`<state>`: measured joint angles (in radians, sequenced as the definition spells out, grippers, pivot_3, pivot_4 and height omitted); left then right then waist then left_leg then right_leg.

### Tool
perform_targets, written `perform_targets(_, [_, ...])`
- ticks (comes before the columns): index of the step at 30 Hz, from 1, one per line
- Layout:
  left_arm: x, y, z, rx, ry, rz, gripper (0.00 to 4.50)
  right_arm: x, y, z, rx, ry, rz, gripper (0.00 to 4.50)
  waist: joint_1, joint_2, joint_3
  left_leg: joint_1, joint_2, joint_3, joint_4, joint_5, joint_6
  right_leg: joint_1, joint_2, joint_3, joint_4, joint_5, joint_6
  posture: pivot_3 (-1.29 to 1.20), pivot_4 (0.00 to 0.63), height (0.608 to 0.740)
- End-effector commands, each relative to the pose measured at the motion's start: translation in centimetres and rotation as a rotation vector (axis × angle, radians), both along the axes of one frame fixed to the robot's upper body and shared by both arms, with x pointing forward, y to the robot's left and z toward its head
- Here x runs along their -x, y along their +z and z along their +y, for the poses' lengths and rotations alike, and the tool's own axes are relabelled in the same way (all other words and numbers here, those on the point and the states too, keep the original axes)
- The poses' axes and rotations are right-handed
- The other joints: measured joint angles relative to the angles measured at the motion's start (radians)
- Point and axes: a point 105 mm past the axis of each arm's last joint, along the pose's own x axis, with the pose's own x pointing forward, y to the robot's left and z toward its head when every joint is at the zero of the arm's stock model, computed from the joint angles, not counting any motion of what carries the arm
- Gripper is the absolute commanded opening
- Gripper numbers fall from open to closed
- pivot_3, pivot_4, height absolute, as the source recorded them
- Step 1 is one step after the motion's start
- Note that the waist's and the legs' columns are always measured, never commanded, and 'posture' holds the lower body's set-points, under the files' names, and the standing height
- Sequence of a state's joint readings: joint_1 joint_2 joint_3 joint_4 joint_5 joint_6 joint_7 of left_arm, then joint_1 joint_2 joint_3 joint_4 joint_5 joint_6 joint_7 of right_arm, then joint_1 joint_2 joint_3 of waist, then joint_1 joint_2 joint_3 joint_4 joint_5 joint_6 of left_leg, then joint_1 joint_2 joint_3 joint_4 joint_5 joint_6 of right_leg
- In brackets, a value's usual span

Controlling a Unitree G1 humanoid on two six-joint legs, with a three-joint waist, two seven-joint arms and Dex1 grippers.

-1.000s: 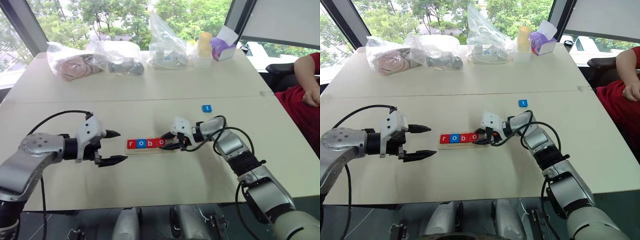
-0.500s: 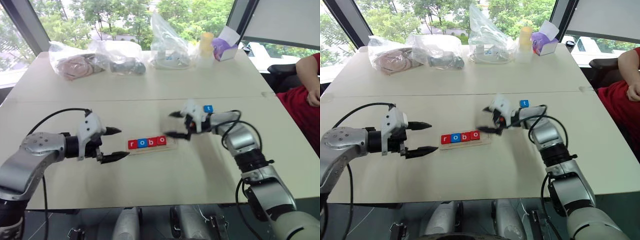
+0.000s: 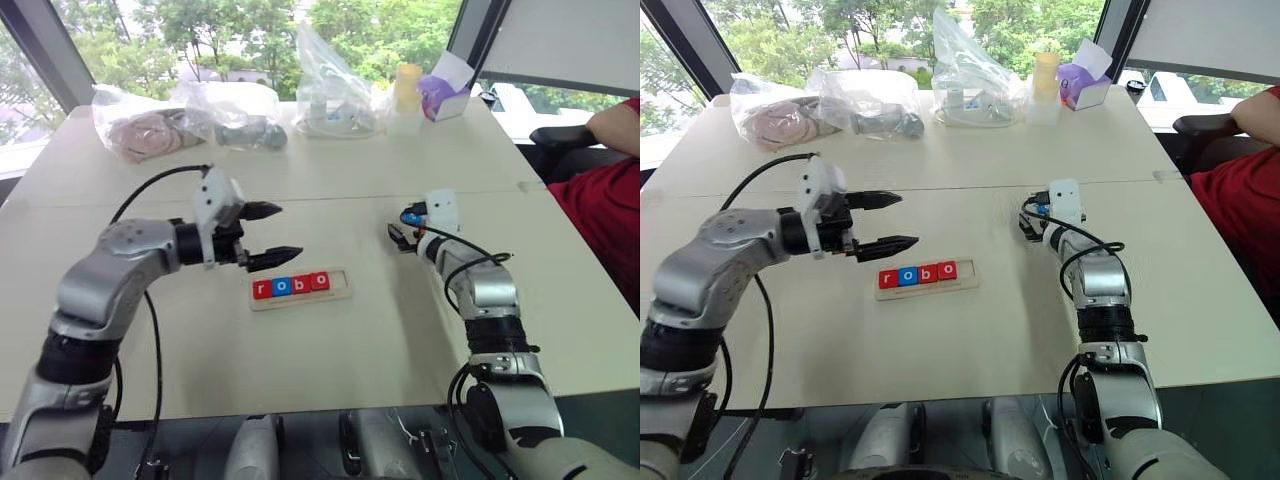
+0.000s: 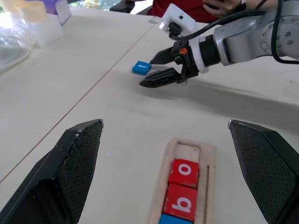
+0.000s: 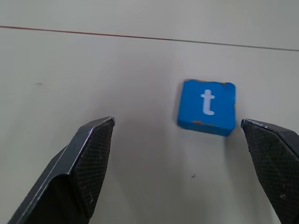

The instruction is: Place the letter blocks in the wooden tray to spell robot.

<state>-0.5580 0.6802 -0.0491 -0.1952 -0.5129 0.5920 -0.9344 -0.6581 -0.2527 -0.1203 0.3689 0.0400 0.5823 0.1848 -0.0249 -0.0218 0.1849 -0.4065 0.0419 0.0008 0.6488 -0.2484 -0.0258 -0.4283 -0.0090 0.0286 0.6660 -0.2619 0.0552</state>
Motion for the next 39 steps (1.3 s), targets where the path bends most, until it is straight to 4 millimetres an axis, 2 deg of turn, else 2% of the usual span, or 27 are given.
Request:
perform_targets(1, [-0.3,1.0,-0.4,-0.01,-0.019,-0.059,4.5,-1.2,1.2,0.4,0.021,-0.028,-0.062,4.44,-0.005,0.0,0.0,0.0,0.0,0.0,0.0,0.0,0.0,0.0,0.0,0.0,0.0,0.0,0.0,0.0,0.15,0.74])
perform_targets(4, [-0.2,0.5,-0.2,-0.025,-0.024,-0.049,4.5,-2.0,0.8,0.4,0.004,-0.067,-0.053,4.44,-0.018,0.0,0.0,0.0,0.0,0.0,-0.001,0.0,0.0,0.0,0.0,0.0,0.0,0.0,0.0,0.0,0.15,0.74])
perform_targets(5, [-0.2,0.2,-0.1,-0.036,-0.022,-0.045,4.5,-2.1,0.8,0.3,0.009,-0.077,-0.058,4.2,-0.02,0.0,0.0,0.0,0.0,0.0,-0.001,0.0,0.0,0.0,0.0,0.0,0.0,0.0,0.0,0.0,0.15,0.74])
perform_targets(7, [-0.2,0.0,0.2,-0.049,-0.015,-0.042,4.5,-2.3,0.8,0.5,0.007,-0.07,-0.06,3.54,-0.02,0.0,0.0,0.0,0.0,0.0,-0.001,0.0,0.0,0.0,0.0,0.0,0.0,0.0,0.0,0.0,0.15,0.74])
perform_targets(11, [0.0,-0.2,0.6,-0.051,-0.003,-0.037,4.5,-2.2,0.6,0.5,0.016,-0.068,-0.056,1.48,-0.017,0.0,0.0,0.0,0.0,-0.001,-0.001,0.0,0.0,0.0,0.0,0.0,0.0,0.0,0.001,0.0,0.15,0.74])
perform_targets(12, [0.0,-0.3,0.7,-0.052,0.0,-0.036,4.5,-2.2,0.6,0.3,0.031,-0.076,-0.064,1.2,-0.017,0.0,0.0,0.0,0.0,-0.001,-0.001,0.0,0.0,0.0,-0.001,0.0,0.0,0.0,0.001,0.0,0.15,0.74])
perform_targets(17, [0.6,-1.0,0.5,-0.072,-0.017,-0.021,4.5,-1.8,2.1,-0.3,0.071,-0.094,-0.119,1.2,-0.018,0.0,0.0,0.0,0.0,-0.001,-0.001,0.0,0.0,0.0,-0.001,0.0,0.0,0.001,0.001,0.0,0.15,0.74])
perform_targets(19, [1.2,-1.3,0.2,-0.088,-0.04,-0.013,4.5,-0.7,2.9,-0.3,0.044,-0.107,-0.139,1.2,-0.017,0.0,0.0,-0.001,0.0,-0.001,-0.001,0.0,0.0,0.0,-0.001,0.0,0.0,0.001,0.001,0.0,0.15,0.74])
perform_targets(22, [2.2,-1.7,0.0,-0.107,-0.071,-0.004,4.5,2.1,3.2,0.4,-0.014,-0.117,-0.121,1.2,-0.016,0.0,0.0,-0.002,0.0,-0.003,-0.002,0.0,0.0,-0.001,-0.001,0.0,-0.001,0.001,0.001,0.0,0.15,0.74])
perform_targets(25, [3.5,-1.9,-0.3,-0.111,-0.111,0.023,4.5,6.8,1.8,1.8,-0.041,-0.124,-0.044,1.2,-0.015,0.0,0.0,-0.002,0.001,-0.004,-0.003,0.0,0.0,-0.001,-0.001,0.0,-0.001,0.0,0.001,0.0,0.15,0.74])
perform_targets(28, [4.5,-2.5,-0.4,-0.139,-0.147,0.055,4.5,9.7,0.7,2.9,-0.072,-0.123,0.033,1.2,-0.02,0.001,0.0,-0.001,0.001,-0.004,-0.002,0.0,0.0,-0.001,0.0,0.0,0.0,0.0,0.001,0.0,0.15,0.74])
perform_targets(30, [4.7,-3.0,-0.6,-0.145,-0.154,0.067,4.5,10.8,-0.1,3.8,-0.096,-0.102,0.089,1.2,-0.02,0.001,0.0,0.0,0.001,-0.004,-0.002,0.0,0.0,-0.001,0.0,0.0,0.0,0.0,0.001,0.0,0.15,0.74])
perform_targets(33, [4.6,-3.8,-1.0,-0.167,-0.168,0.074,4.5,11.6,-1.1,4.6,-0.148,-0.1,0.152,1.2,-0.018,0.001,0.0,0.001,0.001,-0.003,0.0,0.001,-0.001,0.001,0.0,0.0,-0.001,-0.001,-0.003,0.0,0.15,0.74])
perform_targets(34, [4.4,-3.9,-1.0,-0.173,-0.165,0.071,4.5,11.6,-1.3,4.6,-0.156,-0.106,0.161,2.25,-0.018,0.001,0.0,0.001,0.0,-0.003,0.0,0.001,-0.001,0.001,0.0,0.0,-0.001,-0.001,-0.003,0.0,0.15,0.74])
perform_targets(35, [4.1,-4.0,-1.0,-0.174,-0.16,0.069,4.5,11.6,-1.5,4.7,-0.161,-0.101,0.17,2.59,-0.018,0.0,0.0,0.001,0.0,-0.003,0.0,0.001,-0.001,0.001,0.0,0.0,-0.001,-0.001,-0.003,0.0,0.15,0.74])
perform_targets(38, [4.0,-3.9,-0.7,-0.168,-0.149,0.071,4.5,11.4,-1.1,4.5,-0.157,-0.083,0.165,4.2,-0.018,0.0,-0.001,0.0,0.0,-0.003,0.0,0.001,-0.001,0.001,0.0,0.0,-0.001,-0.001,-0.003,0.0,0.15,0.74])
perform_targets(39, [4.0,-3.9,-0.5,-0.17,-0.145,0.074,4.5,11.3,-0.5,4.6,-0.17,-0.063,0.142,4.47,-0.018,0.0,-0.001,0.0,0.0,-0.003,0.0,0.001,-0.001,0.001,0.0,0.0,-0.001,-0.001,-0.001,0.0,0.15,0.74])
